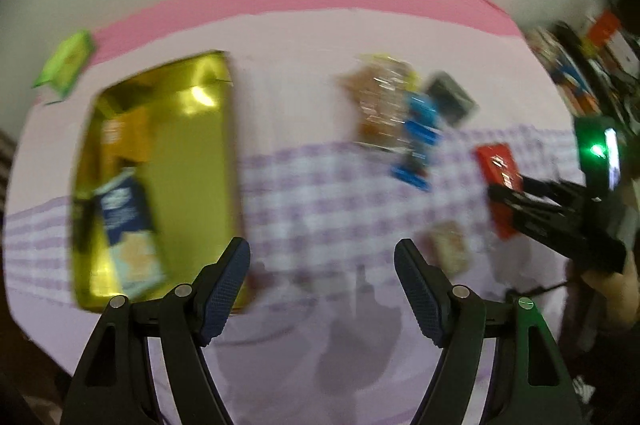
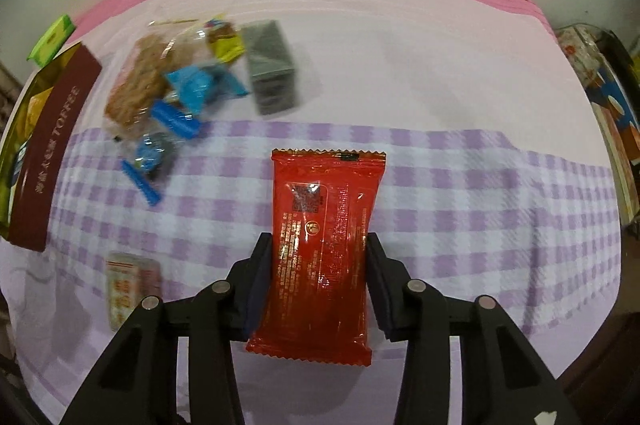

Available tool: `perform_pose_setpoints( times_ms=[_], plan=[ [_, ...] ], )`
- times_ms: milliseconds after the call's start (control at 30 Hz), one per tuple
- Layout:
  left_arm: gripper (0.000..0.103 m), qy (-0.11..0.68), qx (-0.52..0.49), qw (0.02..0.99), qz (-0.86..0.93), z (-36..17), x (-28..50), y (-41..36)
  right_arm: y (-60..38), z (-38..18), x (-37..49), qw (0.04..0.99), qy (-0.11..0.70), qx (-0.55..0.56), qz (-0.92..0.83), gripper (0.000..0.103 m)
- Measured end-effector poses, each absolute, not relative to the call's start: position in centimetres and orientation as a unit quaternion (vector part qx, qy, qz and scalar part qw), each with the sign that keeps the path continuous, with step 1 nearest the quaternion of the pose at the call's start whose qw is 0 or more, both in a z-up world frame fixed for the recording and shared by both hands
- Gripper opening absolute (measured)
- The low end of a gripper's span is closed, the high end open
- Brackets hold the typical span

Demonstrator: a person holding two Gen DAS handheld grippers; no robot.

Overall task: Organize snacks
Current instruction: 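Grasp the red snack with the right tool while the left tool grasps the small cake box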

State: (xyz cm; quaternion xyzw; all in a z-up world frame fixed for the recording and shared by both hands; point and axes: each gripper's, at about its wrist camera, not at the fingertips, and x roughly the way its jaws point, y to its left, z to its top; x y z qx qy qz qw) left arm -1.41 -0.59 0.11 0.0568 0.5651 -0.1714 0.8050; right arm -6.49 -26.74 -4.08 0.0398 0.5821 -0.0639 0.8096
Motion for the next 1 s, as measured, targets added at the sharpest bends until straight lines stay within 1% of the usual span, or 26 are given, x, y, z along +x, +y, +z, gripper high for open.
perform_pose_setpoints(
  times_ms=[200,400,533,567,667,767,833,900,933,1000],
  plan=[
    [0.075,0.603,0.049,0.774,-0.188,-1.7,-1.6,-5.8,-28.6,-3.9,-6.3,0.812,0.578,0.041,-0.072,0.041],
    [0.075,0.634,0.032,0.757,-0.153,-3.7,-1.0,-7.6,-29.6,-3.7,-6.4,0.812,0.577,0.047,-0.074,0.041],
    [0.072,0.65,0.021,0.747,-0.138,-4.6,-1.1,-9.2,-29.6,-3.8,-5.3,0.813,0.577,0.042,-0.072,0.042],
    [0.071,0.656,0.019,0.743,-0.134,-4.9,-1.1,-9.7,-29.2,-3.5,-6.2,0.813,0.576,0.043,-0.073,0.043],
    [0.065,0.668,0.012,0.734,-0.123,-5.9,-1.2,-10.6,-29.3,-3.7,-6.8,0.814,0.575,0.046,-0.072,0.043],
    [0.054,0.673,0.011,0.731,-0.112,-6.5,-0.9,-10.7,-29.6,-3.7,-6.8,0.814,0.575,0.047,-0.072,0.043],
    [0.043,0.672,0.014,0.732,-0.115,-6.7,-0.8,-10.7,-29.6,-3.8,-7.0,0.814,0.575,0.047,-0.071,0.043],
    [0.039,0.669,0.017,0.734,-0.118,-6.9,-0.8,-10.8,-29.6,-3.7,-7.0,0.814,0.574,0.049,-0.072,0.044],
    [0.034,0.669,0.016,0.733,-0.12,-7.0,-0.8,-10.8,-29.7,-3.8,-6.9,0.814,0.574,0.048,-0.071,0.044],
    [0.032,0.667,0.018,0.735,-0.123,-7.0,-0.8,-10.7,-29.6,-3.7,-6.9,0.814,0.574,0.049,-0.072,0.044]
  ],
)
